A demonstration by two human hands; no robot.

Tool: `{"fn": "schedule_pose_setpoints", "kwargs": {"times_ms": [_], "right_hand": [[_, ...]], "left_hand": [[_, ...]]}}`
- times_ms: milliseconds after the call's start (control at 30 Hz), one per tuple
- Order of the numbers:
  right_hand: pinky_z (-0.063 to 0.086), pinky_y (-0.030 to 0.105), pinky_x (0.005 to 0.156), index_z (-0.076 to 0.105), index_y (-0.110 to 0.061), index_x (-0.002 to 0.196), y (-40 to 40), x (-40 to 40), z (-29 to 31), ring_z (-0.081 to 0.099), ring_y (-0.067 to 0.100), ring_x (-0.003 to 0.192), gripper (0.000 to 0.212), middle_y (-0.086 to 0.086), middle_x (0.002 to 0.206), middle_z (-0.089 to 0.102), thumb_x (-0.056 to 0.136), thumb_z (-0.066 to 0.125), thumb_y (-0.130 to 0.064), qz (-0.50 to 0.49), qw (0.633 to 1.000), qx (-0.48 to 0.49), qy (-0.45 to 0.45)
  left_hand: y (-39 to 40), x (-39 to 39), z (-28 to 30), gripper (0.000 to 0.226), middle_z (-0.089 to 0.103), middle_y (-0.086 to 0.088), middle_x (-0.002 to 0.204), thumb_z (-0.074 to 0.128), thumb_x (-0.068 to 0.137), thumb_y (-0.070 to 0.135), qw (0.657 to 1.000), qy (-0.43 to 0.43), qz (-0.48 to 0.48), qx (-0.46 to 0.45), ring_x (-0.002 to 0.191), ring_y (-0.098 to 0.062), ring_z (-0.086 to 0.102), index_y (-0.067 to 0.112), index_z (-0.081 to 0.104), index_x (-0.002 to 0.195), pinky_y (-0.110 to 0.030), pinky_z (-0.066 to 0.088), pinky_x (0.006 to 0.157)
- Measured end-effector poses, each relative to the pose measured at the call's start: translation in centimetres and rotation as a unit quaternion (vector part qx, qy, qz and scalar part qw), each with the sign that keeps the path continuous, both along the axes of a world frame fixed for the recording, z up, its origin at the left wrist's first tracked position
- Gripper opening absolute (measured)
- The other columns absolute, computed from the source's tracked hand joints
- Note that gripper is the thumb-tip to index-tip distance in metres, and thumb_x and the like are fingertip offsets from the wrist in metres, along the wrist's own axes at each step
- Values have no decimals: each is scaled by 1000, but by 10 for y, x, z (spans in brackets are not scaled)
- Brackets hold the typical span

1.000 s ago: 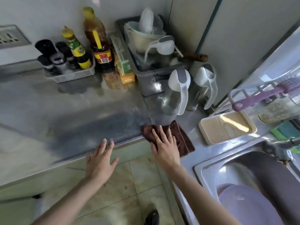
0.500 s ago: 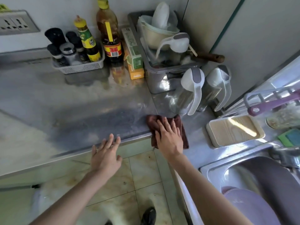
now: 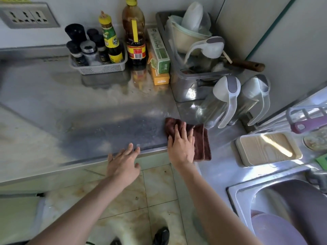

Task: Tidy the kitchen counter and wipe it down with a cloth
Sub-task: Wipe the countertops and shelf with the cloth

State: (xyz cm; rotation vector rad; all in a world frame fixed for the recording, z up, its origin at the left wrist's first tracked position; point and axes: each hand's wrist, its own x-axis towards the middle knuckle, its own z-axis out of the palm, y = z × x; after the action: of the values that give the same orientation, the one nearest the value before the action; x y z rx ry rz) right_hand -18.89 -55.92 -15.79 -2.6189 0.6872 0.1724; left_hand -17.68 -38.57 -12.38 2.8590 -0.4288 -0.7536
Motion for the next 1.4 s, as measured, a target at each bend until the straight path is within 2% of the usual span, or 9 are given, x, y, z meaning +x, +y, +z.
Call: {"fn": "schedule_pose_setpoints", "kwargs": {"times_ms": [133, 300, 433, 633, 867, 1067, 1133, 1300, 1400], "right_hand": [[1, 45, 117, 15, -33, 147, 41, -34, 1, -7, 25, 146, 51, -10, 158, 0, 98, 29, -41, 176, 984, 18, 2], [0, 46, 117, 14, -38, 146, -10, 31, 1, 0, 27, 146, 52, -6, 159, 1, 96, 26, -47, 145, 987, -52, 42], [2, 52, 116, 12, -36, 147, -3, 70, -1, -7, 35, 144, 54, 0, 159, -6, 96, 28, -47, 64, 997, -11, 46], [3, 46, 117, 11, -38, 146, 36, 28, -2, -6, 27, 146, 55, -8, 159, -2, 96, 30, -50, 246, 969, -29, 17], [5, 54, 116, 12, -30, 148, 10, 86, -1, -4, 35, 144, 56, 1, 159, 0, 96, 31, -44, 55, 997, -28, 42], [21, 57, 111, 26, -36, 143, 122, 23, -5, 17, 37, 142, 54, -2, 156, 20, 91, 25, -51, 301, 953, -20, 18], [18, 54, 114, 19, -39, 144, 102, 42, -5, 11, 33, 145, 56, -5, 158, 11, 90, 17, -54, 270, 962, -37, 30], [3, 53, 117, 8, -36, 147, 51, 113, 1, -7, 32, 145, 55, -2, 159, -6, 96, 27, -48, 1, 997, -3, 78], [2, 55, 115, 13, -35, 147, 93, 115, -1, -4, 34, 145, 58, 0, 159, -2, 94, 30, -53, 2, 999, -7, 50]], "left_hand": [[16, 9, -2, 45, 33, 1, 151, 43, 92, 26, 987, -121, 75, -70, 134, -20, 38, 22, 39, 137, -40, 27, 110], [48, 27, -13, 75, -7, -8, 158, 48, 86, 50, 983, -80, 163, 9, 145, -28, 2, 22, 11, 145, -49, 14, 116], [74, 35, -17, 89, -15, -12, 156, 45, 79, 65, 975, -52, 206, 63, 145, -31, -5, 27, 0, 145, -50, 11, 116], [82, 37, -14, 94, -15, -12, 156, 37, 75, 75, 969, 38, 232, 79, 145, -29, -5, 33, -9, 144, -52, 12, 115], [81, 44, -9, 91, -6, -17, 155, 40, 76, 72, 970, 37, 218, 98, 144, -33, 5, 30, -4, 144, -51, 13, 115], [100, 65, -7, 78, -4, -13, 157, 48, 83, 58, 970, -59, 235, -6, 144, -31, 3, 30, 11, 145, -50, 13, 115], [107, 83, -10, 79, -7, -11, 157, 50, 82, 58, 975, -57, 214, -21, 145, -29, 1, 31, 10, 145, -51, 12, 115], [117, 126, -16, 83, -10, -8, 157, 51, 81, 58, 989, -39, 128, -60, 145, -27, -4, 30, 7, 145, -51, 9, 117], [127, 151, -16, 83, -7, -8, 157, 51, 81, 58, 990, -50, 114, -71, 145, -27, -1, 28, 8, 146, -51, 9, 116]]}}
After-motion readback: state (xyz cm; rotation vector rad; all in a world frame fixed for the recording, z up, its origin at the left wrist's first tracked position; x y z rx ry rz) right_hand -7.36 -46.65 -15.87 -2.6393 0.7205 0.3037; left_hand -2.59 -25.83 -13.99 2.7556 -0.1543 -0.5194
